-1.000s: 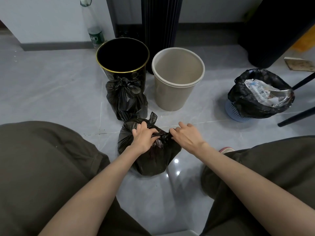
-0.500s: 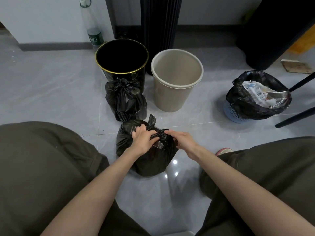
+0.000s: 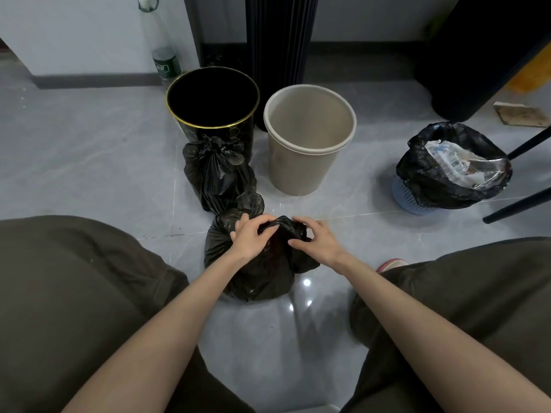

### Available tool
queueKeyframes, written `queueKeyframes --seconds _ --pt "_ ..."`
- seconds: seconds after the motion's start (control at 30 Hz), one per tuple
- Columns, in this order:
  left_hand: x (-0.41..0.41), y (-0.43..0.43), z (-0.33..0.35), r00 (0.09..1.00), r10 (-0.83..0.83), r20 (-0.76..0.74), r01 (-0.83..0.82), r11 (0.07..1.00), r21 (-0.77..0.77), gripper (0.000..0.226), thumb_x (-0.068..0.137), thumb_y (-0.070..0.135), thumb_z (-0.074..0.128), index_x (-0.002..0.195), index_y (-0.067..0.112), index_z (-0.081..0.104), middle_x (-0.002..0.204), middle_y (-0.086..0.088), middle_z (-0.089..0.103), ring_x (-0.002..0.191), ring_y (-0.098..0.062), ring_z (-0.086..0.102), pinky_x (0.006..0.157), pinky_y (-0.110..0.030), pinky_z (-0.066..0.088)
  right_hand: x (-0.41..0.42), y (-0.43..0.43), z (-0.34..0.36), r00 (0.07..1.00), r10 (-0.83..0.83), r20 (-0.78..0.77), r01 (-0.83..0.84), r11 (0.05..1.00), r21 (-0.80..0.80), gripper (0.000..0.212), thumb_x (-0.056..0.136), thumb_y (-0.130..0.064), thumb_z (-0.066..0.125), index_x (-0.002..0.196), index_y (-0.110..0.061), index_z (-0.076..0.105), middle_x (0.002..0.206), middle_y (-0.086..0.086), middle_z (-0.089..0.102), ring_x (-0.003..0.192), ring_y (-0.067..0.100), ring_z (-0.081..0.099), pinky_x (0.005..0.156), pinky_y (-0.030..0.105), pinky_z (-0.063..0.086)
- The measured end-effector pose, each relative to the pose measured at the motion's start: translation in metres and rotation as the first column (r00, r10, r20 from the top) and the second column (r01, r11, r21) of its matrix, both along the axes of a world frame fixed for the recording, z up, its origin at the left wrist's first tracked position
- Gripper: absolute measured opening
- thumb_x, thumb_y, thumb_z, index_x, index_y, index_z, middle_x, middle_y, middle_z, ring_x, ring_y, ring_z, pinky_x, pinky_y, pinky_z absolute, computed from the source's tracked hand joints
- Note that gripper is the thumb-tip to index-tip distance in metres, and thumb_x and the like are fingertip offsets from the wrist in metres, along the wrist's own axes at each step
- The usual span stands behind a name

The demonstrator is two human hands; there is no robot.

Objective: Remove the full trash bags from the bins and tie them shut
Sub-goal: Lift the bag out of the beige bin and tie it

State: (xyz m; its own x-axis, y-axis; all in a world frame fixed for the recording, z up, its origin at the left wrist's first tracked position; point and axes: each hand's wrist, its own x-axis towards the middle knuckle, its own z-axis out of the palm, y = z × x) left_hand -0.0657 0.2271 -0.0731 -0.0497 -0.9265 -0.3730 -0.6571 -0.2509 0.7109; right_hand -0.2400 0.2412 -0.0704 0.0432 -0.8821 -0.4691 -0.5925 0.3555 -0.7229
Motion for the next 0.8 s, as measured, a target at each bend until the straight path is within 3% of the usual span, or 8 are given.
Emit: queueKeyframes --seconds 0.1,0.2,0.23,0.3,0.4,0.5,0.63,0.8 --pt "0.003 0.000 0.006 1.000 0.003 -0.031 -0.004 1.000 -0.009 0.026 0.091 0.043 0.054 0.113 0.033 0.062 0.109 -0.002 0.041 0.123 -0.026 0.035 0.100 -0.038 0.021 0.002 -0.008 0.006 0.984 0.106 -0.143 -0.114 0.992 -0.052 0.012 0.080 -0.036 0.070 0.087 -0.034 0.060 0.134 -0.003 0.040 0.127 0.020 0.029 0.103 0.027 0.025" --pt "0.004 -0.002 0.013 0.997 0.030 -0.070 -0.031 0.999 -0.022 0.025 0.090 0.042 0.056 0.112 0.032 0.062 0.110 -0.003 0.041 0.124 -0.027 0.034 0.104 -0.041 0.021 -0.001 -0.020 0.017 0.986 0.121 -0.111 -0.124 0.992 -0.026 0.028 0.075 -0.038 0.073 0.067 -0.026 0.049 0.097 -0.004 0.061 0.098 0.016 0.052 0.085 0.029 0.040" --pt "0.004 -0.002 0.014 0.996 0.037 -0.076 -0.040 0.999 -0.030 0.024 0.090 0.041 0.056 0.111 0.032 0.063 0.109 -0.004 0.040 0.124 -0.028 0.034 0.104 -0.041 0.021 -0.001 -0.023 0.023 0.989 0.128 -0.068 -0.130 0.991 -0.023 0.032 0.076 -0.036 0.074 0.065 -0.022 0.047 0.080 -0.004 0.059 0.082 0.013 0.053 0.074 0.027 0.041" --pt "0.004 -0.003 0.015 0.996 0.046 -0.076 -0.050 0.998 -0.043 0.024 0.089 0.041 0.058 0.111 0.032 0.063 0.108 -0.004 0.041 0.123 -0.029 0.035 0.103 -0.040 0.022 0.000 -0.025 0.032 0.988 0.154 -0.017 -0.155 0.986 -0.067 0.032 0.079 -0.028 0.073 0.067 -0.019 0.046 0.067 -0.005 0.052 0.064 0.009 0.048 0.062 0.025 0.037" --pt "0.003 -0.002 0.015 0.994 0.057 -0.090 -0.062 0.997 -0.053 0.023 0.088 0.041 0.059 0.109 0.033 0.064 0.106 -0.004 0.042 0.123 -0.029 0.036 0.105 -0.041 0.022 0.000 -0.031 0.040 0.943 0.248 -0.222 -0.285 0.946 -0.156 0.013 0.083 -0.029 0.068 0.091 -0.021 0.061 0.075 -0.004 0.058 0.071 0.013 0.054 0.068 0.029 0.044" --pt "0.002 -0.002 0.016 0.992 0.067 -0.106 -0.075 0.994 -0.080 0.023 0.084 0.042 0.063 0.105 0.032 0.064 0.108 -0.005 0.045 0.121 -0.028 0.038 0.105 -0.042 0.025 -0.002 -0.037 0.053 0.893 0.273 -0.357 -0.360 0.910 -0.206 0.016 0.085 -0.032 0.065 0.087 -0.018 0.071 0.078 -0.001 0.066 0.078 0.016 0.059 0.073 0.032 0.049" --pt "0.001 0.000 0.017 0.998 0.011 -0.067 -0.014 0.999 -0.042 0.045 0.071 0.049 0.074 0.110 0.039 0.054 0.115 -0.002 0.043 0.122 -0.023 0.034 0.104 -0.038 0.022 0.002 -0.040 0.070 0.961 0.213 -0.179 -0.253 0.936 -0.246 0.017 0.084 -0.030 0.067 0.076 -0.015 0.069 0.072 0.000 0.066 0.068 0.010 0.057 0.066 0.024 0.045" --pt "-0.012 0.005 0.016 0.997 -0.024 -0.077 0.023 1.000 -0.015 0.095 0.051 0.054 0.084 0.126 0.045 0.027 0.131 -0.001 0.037 0.126 -0.023 0.031 0.103 -0.041 0.025 0.005 -0.035 0.070 0.945 0.078 0.318 -0.082 0.997 -0.002 0.013 0.087 -0.024 0.066 0.079 -0.013 0.065 0.090 0.017 0.068 0.084 0.020 0.061 0.086 0.037 0.051"
